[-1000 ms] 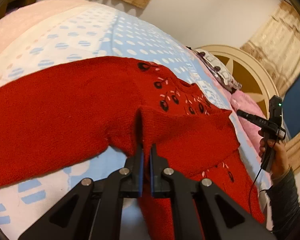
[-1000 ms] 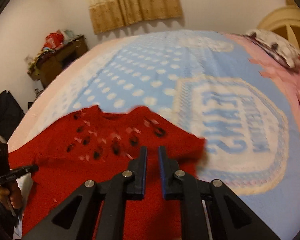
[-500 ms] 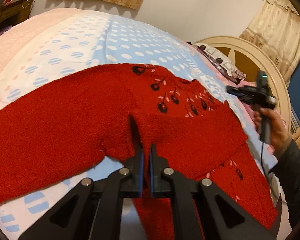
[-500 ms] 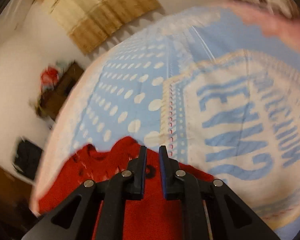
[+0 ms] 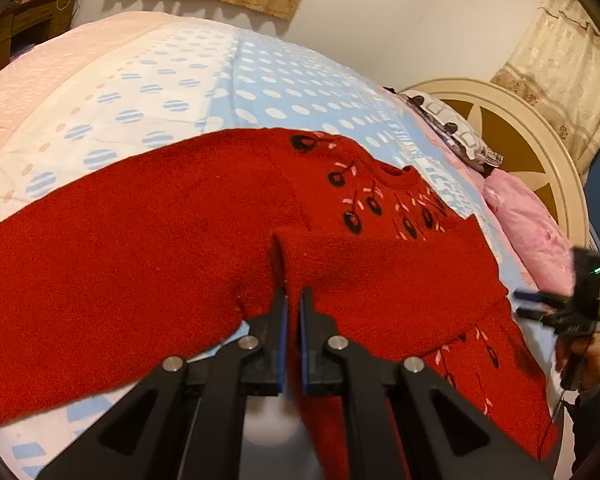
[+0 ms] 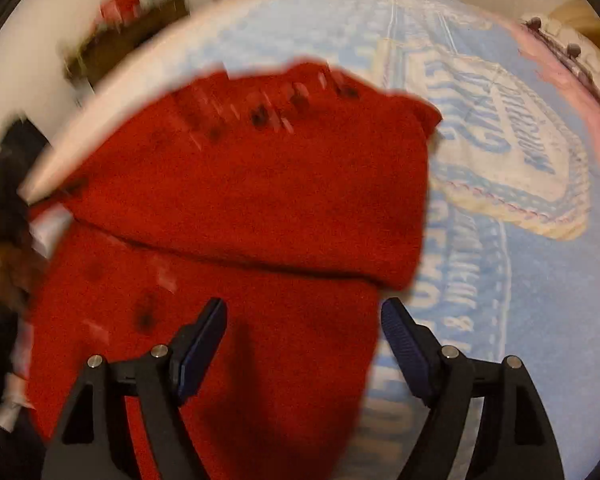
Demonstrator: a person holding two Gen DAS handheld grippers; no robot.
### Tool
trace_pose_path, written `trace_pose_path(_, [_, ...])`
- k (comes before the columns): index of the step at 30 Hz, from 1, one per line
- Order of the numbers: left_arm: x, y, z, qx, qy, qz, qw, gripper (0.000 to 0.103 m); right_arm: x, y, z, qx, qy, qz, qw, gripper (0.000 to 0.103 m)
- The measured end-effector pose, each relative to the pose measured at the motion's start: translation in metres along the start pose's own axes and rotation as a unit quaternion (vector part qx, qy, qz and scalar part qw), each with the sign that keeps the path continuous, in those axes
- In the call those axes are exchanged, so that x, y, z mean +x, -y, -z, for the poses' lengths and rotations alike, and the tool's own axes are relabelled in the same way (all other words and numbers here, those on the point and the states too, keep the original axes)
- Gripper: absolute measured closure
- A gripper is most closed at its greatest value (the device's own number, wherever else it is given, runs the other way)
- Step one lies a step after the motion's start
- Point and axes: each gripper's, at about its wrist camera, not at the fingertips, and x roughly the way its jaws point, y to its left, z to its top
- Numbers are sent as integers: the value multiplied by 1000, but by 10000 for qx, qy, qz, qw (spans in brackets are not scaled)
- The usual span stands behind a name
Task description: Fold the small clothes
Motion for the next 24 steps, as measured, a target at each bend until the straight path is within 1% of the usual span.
trace_pose_path(2, [-1, 1, 1, 21, 6, -13, 10000, 97, -17, -11, -13, -216, 464, 508, 9974, 23])
trace_pose_path(4, [2, 1, 0, 81, -27, -92, 9999, 97, -18, -22, -29, -362, 708, 577, 9952, 23])
trace_pose_path(5, [2, 2, 1, 95, -33, -122, 9999, 96, -13, -25, -36, -323, 680, 643, 9951, 23])
trace_pose_path(6, [1, 2, 2, 106, -31, -135, 9998, 95, 1, -26, -43, -193, 513, 721, 9959, 23])
trace_pose_path(7, [0, 2, 3, 135, -45, -137, 9998, 95, 14, -26, -46, -68, 285, 787, 9965, 23])
trace_pose_path(8, [-1, 2, 5, 179, -78, -177, 9997, 92, 35, -25, -48, 79, -99, 794, 9968, 23])
trace_pose_path(9, [-3, 2, 7, 218, -78, -207, 9995, 92, 54, -25, -47, 98, -392, 577, 9975, 23])
trace_pose_path(10, [-7, 2, 8, 265, -62, -203, 9994, 91, 63, -26, -43, 13, -359, 639, 9973, 23])
trace_pose_path(11, [-11, 1, 10, 301, -45, -206, 9993, 91, 63, -27, -40, -15, -178, 773, 9968, 23])
trace_pose_path(12, [-16, 0, 11, 319, -23, -229, 9992, 91, 62, -26, -39, 53, -54, 800, 9968, 23])
trace_pose_path(13, [-23, -3, 13, 333, 7, -281, 9991, 90, 61, -25, -38, 147, -45, 791, 9967, 23])
trace_pose_path(14, [-30, -5, 15, 372, 51, -324, 9988, 87, 57, -24, -37, 245, 7, 808, 9964, 23])
trace_pose_path(15, [-35, -7, 16, 410, 86, -392, 9984, 81, 52, -25, -36, 281, 88, 842, 9960, 23])
trace_pose_path(16, [-42, -10, 17, 442, 149, -558, 9973, 77, 47, -28, -35, 242, 141, 839, 9961, 22])
trace_pose_path(18, [-56, -20, 20, 446, 306, -899, 9945, 55, 43, -38, -32, 87, 49, 785, 9969, 22])
trace_pose_path(19, [-64, -27, 22, 421, 384, -1101, 9923, 51, 43, -44, -33, 28, 16, 790, 9969, 22])
trace_pose_path(20, [-70, -34, 24, 397, 455, -1272, 9900, 47, 43, -52, -34, -59, 9, 738, 9973, 22])
trace_pose_path(21, [-78, -40, 26, 407, 491, -1537, 9861, 47, 45, -62, -37, -144, -7, 650, 9978, 22])
trace_pose_path(23, [-88, -52, 29, 448, 494, -2111, 9752, 47, 49, -81, -39, -376, -25, 497, 9981, 22])
trace_pose_path(24, [-93, -57, 30, 436, 501, -2317, 9705, 47, 46, -90, -37, -471, -3, 449, 9979, 22])
